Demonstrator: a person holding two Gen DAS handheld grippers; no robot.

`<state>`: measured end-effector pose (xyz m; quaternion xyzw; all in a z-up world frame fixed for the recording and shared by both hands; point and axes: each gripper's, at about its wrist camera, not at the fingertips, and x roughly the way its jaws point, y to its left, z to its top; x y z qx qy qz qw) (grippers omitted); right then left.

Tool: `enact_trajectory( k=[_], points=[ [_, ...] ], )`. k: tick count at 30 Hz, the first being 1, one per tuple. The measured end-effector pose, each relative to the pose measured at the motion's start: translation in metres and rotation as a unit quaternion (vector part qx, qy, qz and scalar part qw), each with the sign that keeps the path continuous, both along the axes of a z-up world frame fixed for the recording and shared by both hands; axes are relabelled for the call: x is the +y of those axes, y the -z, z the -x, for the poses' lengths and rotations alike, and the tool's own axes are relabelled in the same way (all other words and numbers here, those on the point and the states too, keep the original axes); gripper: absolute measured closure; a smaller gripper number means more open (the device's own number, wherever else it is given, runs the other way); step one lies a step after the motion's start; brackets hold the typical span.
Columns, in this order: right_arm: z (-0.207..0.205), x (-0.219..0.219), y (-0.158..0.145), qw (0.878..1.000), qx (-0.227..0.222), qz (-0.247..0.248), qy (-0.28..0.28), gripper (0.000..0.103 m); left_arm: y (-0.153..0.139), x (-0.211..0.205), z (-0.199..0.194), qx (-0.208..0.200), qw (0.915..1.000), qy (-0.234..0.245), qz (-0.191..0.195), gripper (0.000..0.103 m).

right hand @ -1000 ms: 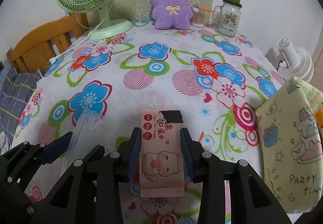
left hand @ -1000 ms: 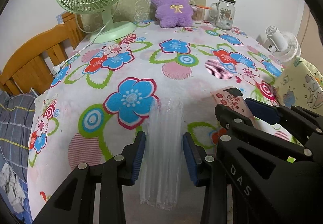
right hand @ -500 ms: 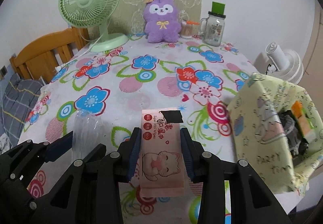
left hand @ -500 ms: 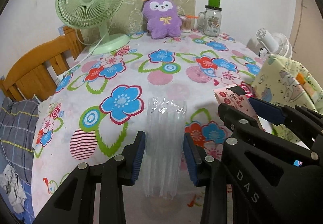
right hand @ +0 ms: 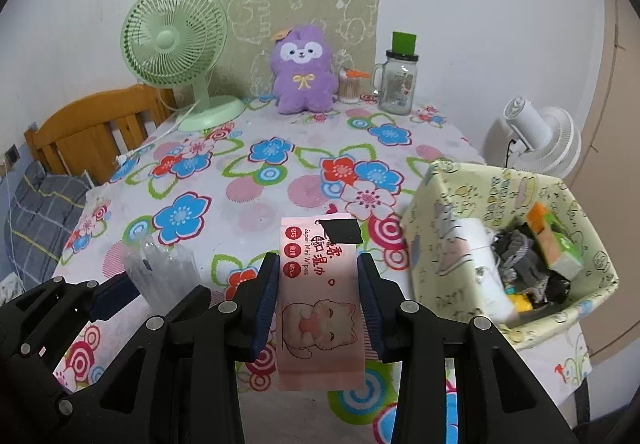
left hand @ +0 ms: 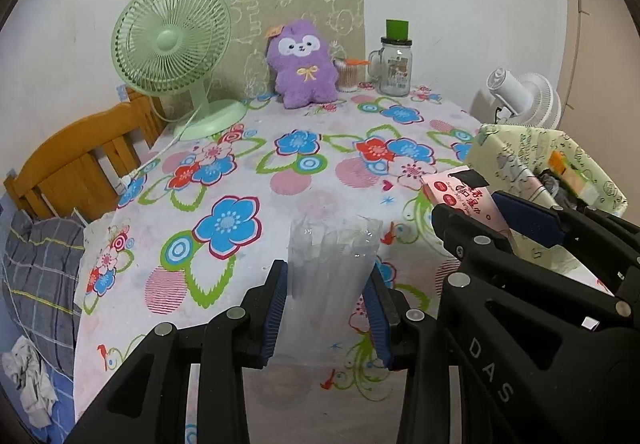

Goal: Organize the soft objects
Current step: 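Lift the straws and pink packet and carry both toward the paper box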

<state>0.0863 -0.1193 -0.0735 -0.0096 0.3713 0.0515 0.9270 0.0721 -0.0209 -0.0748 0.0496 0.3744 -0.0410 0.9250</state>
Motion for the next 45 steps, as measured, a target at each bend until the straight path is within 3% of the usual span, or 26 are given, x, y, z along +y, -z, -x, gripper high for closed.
enact_trajectory(
  k=[22,45],
  points=[
    [0.019,-0.037,-0.039,0.999,-0.038,-0.013,0.006,0.061,-0.04,-0.034,0.018,-0.041,0.9991,0.011,-0.008,0.065],
    [0.005,-0.098,-0.055,0.998,-0.045,-0.022,0.047,0.061,-0.056,-0.093,-0.003,-0.051,0.997,0.058,-0.004,0.075]
  ],
)
